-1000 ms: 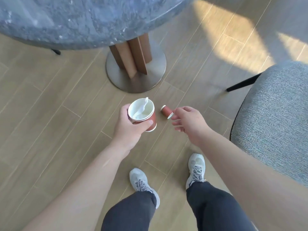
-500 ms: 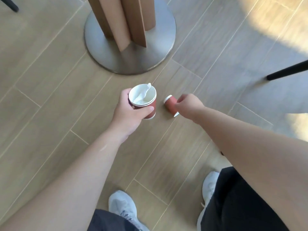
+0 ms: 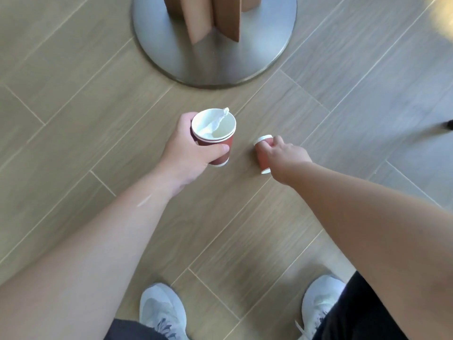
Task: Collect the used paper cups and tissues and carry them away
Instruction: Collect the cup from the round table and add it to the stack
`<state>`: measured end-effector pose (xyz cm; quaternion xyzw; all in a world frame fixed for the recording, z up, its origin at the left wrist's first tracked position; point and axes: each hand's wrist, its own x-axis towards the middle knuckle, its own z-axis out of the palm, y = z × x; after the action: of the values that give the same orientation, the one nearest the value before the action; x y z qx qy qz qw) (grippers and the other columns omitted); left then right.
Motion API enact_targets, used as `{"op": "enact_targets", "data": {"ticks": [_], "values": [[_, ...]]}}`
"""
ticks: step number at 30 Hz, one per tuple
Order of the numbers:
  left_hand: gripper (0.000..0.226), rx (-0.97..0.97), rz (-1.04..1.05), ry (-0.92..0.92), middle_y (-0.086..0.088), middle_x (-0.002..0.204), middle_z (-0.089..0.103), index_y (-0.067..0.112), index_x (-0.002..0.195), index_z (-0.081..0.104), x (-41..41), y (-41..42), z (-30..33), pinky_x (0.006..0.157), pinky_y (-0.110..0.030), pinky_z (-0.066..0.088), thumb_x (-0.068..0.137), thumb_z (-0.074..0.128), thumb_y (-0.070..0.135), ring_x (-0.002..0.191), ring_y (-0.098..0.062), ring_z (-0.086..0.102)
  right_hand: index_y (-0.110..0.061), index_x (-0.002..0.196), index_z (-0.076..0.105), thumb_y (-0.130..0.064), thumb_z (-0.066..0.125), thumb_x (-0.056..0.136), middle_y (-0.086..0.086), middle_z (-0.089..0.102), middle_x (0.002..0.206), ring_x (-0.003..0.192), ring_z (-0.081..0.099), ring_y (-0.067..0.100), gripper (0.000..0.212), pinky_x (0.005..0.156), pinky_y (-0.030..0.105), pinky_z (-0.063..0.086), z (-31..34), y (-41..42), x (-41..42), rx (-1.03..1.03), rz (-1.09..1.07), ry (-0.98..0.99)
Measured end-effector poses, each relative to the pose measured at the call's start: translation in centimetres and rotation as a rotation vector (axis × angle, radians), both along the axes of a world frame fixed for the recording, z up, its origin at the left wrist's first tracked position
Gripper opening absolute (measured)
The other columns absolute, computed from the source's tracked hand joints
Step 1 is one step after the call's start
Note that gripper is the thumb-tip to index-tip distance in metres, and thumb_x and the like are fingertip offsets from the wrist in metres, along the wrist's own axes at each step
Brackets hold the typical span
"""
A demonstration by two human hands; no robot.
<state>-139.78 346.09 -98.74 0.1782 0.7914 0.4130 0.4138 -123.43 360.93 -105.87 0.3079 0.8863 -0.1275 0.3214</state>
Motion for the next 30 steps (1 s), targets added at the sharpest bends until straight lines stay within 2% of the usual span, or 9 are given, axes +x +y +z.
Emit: {"op": "enact_targets", "data": {"ticks": [3, 6, 9, 13, 18, 22, 24, 27, 30], "values": [[0.068, 0.006, 0.0, 0.003, 0.021, 0.109, 0.065, 0.038, 0.116, 0.052, 0.0, 0.1, 0.1, 0.088, -0.025, 0.05, 0.056, 0.083, 0.032, 0.096, 0.003, 0.062, -0.02, 0.127, 0.033, 0.002, 0.051, 0.082, 0.007, 0.03, 0.1, 0.076, 0.047, 0.031, 0.053, 0.056, 0.038, 0.038, -1.1, -0.7, -0.6, 0.02, 0.023, 0.038], [0.068, 0.006, -0.005, 0.002, 0.018, 0.111, 0.065, 0.036, 0.118, 0.052, 0.2, 0.3, 0.4, 0.094, -0.03, 0.052, 0.057, 0.082, 0.03, 0.101, -0.003, 0.062, -0.02, 0.118, 0.04, -0.004, 0.049, 0.084, 0.004, 0.038, 0.096, 0.075, 0.048, 0.03, 0.038, 0.054, 0.036, 0.034, -0.9, -0.7, -1.5, -0.019, -0.024, 0.072], [0.067, 0.009, -0.013, 0.004, 0.019, 0.112, 0.065, 0.038, 0.116, 0.052, 0.3, 0.3, 1.6, 0.096, -0.029, 0.052, 0.057, 0.083, 0.029, 0.102, -0.003, 0.063, -0.017, 0.095, 0.041, -0.008, 0.042, 0.086, 0.005, 0.051, 0.093, 0.074, 0.051, 0.028, 0.012, 0.056, 0.033, 0.035, 0.2, -0.1, -2.1, -0.058, -0.195, 0.19], [0.064, 0.0, 0.006, -0.027, 0.021, 0.111, 0.066, 0.043, 0.111, 0.053, 1.1, -0.8, 5.4, 0.089, -0.023, 0.05, 0.057, 0.084, 0.029, 0.097, 0.007, 0.064, -0.017, 0.085, 0.045, -0.011, 0.044, 0.08, 0.001, 0.05, 0.077, 0.067, 0.05, 0.025, 0.008, 0.05, 0.029, 0.031, 4.1, 0.1, -1.0, -0.151, -0.473, 0.35], [0.06, -0.011, -0.003, -0.068, 0.021, 0.108, 0.067, 0.042, 0.109, 0.053, 3.2, -2.8, 13.6, 0.082, -0.018, 0.048, 0.072, 0.089, 0.012, 0.086, 0.015, 0.063, -0.02, 0.087, 0.055, -0.012, 0.048, 0.078, 0.002, 0.06, 0.081, 0.07, 0.054, 0.023, 0.014, 0.049, 0.025, 0.034, 14.4, -0.7, 1.2, -0.224, -0.667, 0.496], [0.059, 0.007, -0.019, -0.095, 0.024, 0.104, 0.068, 0.044, 0.109, 0.054, 4.7, -3.5, 22.4, 0.072, -0.006, 0.048, 0.076, 0.088, 0.008, 0.087, 0.015, 0.064, -0.027, 0.087, 0.057, -0.014, 0.047, 0.079, -0.008, 0.061, 0.079, 0.068, 0.054, 0.006, 0.019, 0.048, 0.023, 0.037, 24.7, -1.4, 2.6, -0.241, -0.747, 0.541], [0.06, 0.032, -0.022, -0.104, 0.021, 0.107, 0.069, 0.042, 0.11, 0.054, 5.1, -3.6, 27.4, 0.073, -0.006, 0.049, 0.077, 0.086, 0.005, 0.09, 0.011, 0.066, -0.03, 0.086, 0.057, -0.015, 0.048, 0.079, -0.013, 0.06, 0.076, 0.066, 0.053, 0.004, 0.019, 0.047, 0.022, 0.035, 30.1, -1.8, 3.0, -0.237, -0.759, 0.549], [0.061, 0.105, -0.005, -0.121, 0.021, 0.105, 0.072, 0.04, 0.113, 0.054, 5.3, -3.4, 35.5, 0.077, -0.012, 0.053, 0.078, 0.085, 0.0, 0.1, 0.0, 0.07, -0.029, 0.087, 0.06, -0.015, 0.049, 0.08, -0.012, 0.06, 0.075, 0.066, 0.054, 0.006, 0.019, 0.047, 0.023, 0.037, 38.2, -2.5, 3.4, -0.238, -0.753, 0.556], [0.064, 0.2, -0.008, -0.107, 0.031, 0.102, 0.072, 0.039, 0.115, 0.054, 5.5, -2.9, 44.2, 0.077, -0.012, 0.054, 0.076, 0.086, 0.0, 0.097, 0.002, 0.071, -0.023, 0.087, 0.064, -0.014, 0.048, 0.079, -0.003, 0.063, 0.078, 0.069, 0.057, 0.017, 0.02, 0.05, 0.025, 0.043, 46.0, -3.0, 3.5, -0.233, -0.734, 0.564]]}}
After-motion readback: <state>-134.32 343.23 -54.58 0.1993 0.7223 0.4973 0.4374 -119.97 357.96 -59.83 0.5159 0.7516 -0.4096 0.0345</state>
